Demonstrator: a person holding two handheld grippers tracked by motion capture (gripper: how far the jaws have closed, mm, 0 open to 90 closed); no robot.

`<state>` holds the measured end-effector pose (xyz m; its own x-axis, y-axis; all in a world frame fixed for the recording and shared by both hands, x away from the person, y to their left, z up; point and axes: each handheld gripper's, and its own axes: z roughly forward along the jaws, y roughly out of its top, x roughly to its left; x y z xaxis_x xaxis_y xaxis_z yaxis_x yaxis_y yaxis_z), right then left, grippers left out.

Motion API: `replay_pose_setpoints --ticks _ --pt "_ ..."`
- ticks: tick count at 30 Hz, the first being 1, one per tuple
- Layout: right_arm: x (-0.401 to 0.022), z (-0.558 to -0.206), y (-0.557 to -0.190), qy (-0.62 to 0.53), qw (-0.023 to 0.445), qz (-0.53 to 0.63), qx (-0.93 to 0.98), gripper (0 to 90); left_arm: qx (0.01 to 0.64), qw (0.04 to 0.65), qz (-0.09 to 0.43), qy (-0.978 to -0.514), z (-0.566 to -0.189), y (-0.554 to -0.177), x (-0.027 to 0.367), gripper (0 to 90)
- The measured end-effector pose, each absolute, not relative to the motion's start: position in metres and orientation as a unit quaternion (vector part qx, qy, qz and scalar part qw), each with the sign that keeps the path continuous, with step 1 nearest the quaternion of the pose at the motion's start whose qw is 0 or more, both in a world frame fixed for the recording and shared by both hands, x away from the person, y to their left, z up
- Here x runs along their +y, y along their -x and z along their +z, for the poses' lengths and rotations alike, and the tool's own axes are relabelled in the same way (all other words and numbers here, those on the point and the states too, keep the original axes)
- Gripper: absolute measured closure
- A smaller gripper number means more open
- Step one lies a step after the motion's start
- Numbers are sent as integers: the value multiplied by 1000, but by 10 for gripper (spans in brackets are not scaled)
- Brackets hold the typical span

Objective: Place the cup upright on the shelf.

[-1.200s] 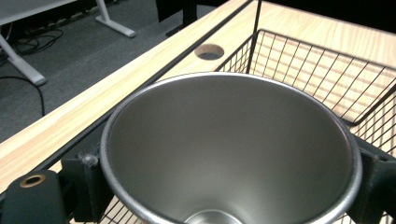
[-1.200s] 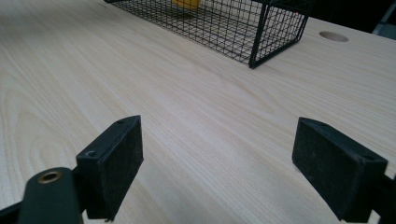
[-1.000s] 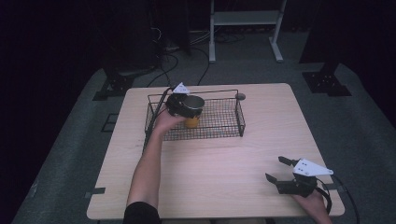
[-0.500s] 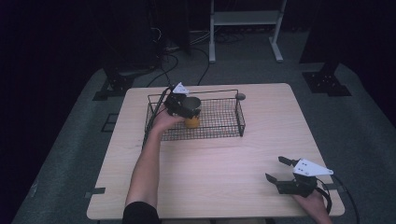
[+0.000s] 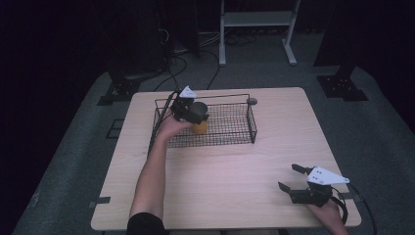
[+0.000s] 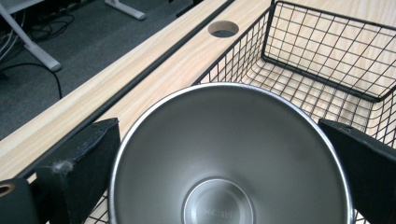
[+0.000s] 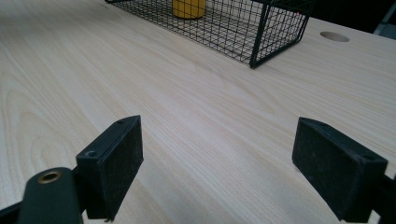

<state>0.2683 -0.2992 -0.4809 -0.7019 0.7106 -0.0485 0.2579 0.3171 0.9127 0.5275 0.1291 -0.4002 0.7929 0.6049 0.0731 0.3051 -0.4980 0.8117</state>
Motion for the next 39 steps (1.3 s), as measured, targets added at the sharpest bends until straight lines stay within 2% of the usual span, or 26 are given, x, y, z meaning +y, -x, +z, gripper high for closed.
replay_pose_setpoints --ticks 16,39 --pt "-306 -481 -270 -311 210 517 769 147 275 450 182 -830 -397 -520 144 9" --pt "-301 -481 -269 -310 221 502 777 148 249 479 183 -822 -377 -501 147 9"
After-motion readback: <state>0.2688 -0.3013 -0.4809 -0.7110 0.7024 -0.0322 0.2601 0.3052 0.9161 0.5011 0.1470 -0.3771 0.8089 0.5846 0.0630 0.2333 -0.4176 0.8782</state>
